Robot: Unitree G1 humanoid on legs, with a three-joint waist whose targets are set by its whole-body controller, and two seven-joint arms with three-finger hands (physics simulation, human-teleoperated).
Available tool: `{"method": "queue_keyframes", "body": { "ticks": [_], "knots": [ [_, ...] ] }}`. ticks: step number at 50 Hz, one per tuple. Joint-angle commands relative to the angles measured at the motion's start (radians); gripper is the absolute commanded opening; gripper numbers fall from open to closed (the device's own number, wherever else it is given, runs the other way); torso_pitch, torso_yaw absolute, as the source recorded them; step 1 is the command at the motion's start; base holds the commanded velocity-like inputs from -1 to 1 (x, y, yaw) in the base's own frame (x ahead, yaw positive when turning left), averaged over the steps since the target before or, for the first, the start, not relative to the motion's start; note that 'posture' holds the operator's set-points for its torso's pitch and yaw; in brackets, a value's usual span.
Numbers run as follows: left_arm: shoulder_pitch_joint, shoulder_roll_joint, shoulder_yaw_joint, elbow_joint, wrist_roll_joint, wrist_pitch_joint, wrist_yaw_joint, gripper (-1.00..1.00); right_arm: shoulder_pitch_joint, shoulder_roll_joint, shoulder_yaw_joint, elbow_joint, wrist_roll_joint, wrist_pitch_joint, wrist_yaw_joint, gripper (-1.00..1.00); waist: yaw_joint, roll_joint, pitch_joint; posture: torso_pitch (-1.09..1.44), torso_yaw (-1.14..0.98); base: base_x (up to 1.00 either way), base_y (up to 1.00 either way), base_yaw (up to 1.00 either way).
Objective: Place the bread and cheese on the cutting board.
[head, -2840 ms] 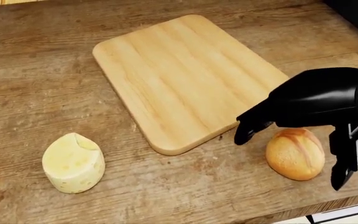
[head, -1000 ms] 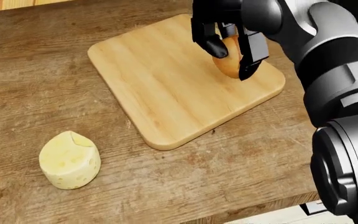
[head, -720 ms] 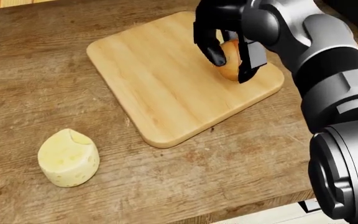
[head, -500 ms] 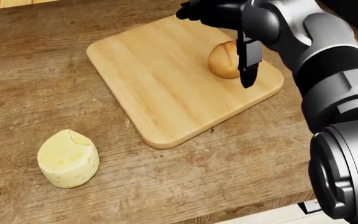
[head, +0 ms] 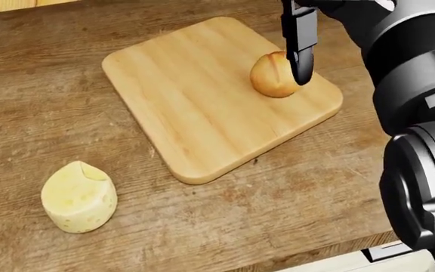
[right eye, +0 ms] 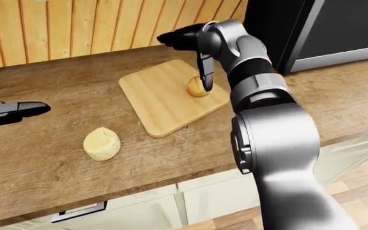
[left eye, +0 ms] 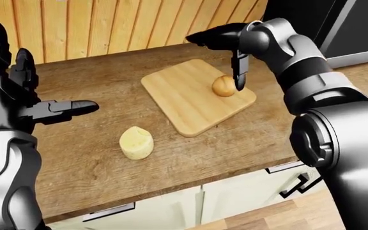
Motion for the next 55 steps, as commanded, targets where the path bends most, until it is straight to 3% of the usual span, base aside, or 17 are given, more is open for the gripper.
{"method": "queue_keyframes", "body": {
  "ticks": [1,22,38,55],
  "knots": [
    [-0.025,0.019,0.013,-0.025,0.003,-0.027,0.003,1.0,-0.044,-0.002,-0.01,-0.034,0.034,-0.016,0.017,1.0,0.0,0.005,-0.025,0.0,0.0,0.0,0.0,0.0],
    [-0.017,0.021,0.012,-0.045,0.007,-0.047,-0.015,1.0,-0.087,0.125,-0.004,-0.05,0.184,-0.047,0.112,1.0,-0.006,0.015,-0.022,0.0,0.0,0.0,0.0,0.0],
    [-0.026,0.023,0.014,-0.035,0.012,-0.034,-0.01,1.0,-0.075,0.221,0.055,-0.078,0.275,-0.123,0.175,1.0,-0.011,0.025,-0.021,0.0,0.0,0.0,0.0,0.0],
    [-0.017,0.018,0.016,-0.044,0.01,-0.032,-0.01,1.0,-0.016,0.303,0.104,-0.123,0.294,-0.164,0.15,1.0,-0.014,0.032,-0.023,0.0,0.0,0.0,0.0,0.0]
  ]
}}
